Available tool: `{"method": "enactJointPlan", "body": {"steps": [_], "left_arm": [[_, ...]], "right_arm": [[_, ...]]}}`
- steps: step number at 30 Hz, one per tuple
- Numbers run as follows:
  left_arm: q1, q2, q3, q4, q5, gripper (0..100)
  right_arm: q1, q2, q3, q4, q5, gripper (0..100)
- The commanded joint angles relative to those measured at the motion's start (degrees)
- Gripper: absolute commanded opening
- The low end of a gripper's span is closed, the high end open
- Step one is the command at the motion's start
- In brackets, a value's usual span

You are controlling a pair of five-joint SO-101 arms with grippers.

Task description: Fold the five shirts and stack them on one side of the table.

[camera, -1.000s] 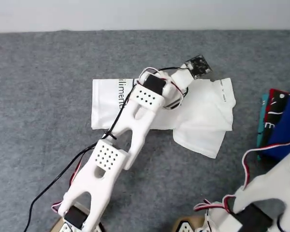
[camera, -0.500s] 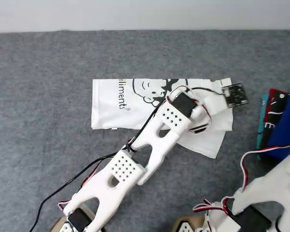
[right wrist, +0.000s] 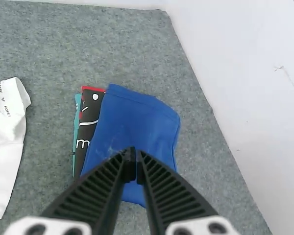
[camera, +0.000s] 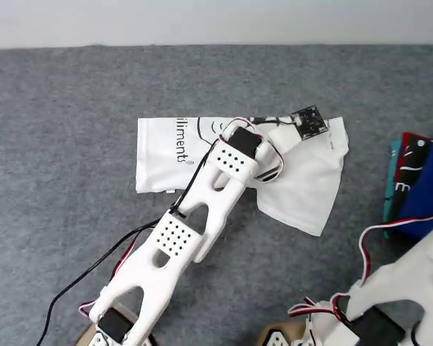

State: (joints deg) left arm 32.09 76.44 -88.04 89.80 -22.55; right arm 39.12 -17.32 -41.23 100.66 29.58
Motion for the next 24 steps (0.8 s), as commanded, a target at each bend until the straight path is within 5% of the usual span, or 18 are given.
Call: {"method": "enactJointPlan", "body": {"steps": [1, 10, 24], "left_arm": [[1.85, -0.88, -7.87, 1.93, 0.79, 17], [4.92, -1.32, -7.69, -8.18, 8.18, 17], [3.60, 3.78, -1.89, -23.21, 8.18, 12]], "right_arm": [[0.31, -1.45, -0.18, 2.24, 0.53, 1.5], [0.31, -1.19, 0.00, 2.24, 0.26, 1.5], [0.22, -1.54, 7.03, 2.15, 0.44, 1.5]]}}
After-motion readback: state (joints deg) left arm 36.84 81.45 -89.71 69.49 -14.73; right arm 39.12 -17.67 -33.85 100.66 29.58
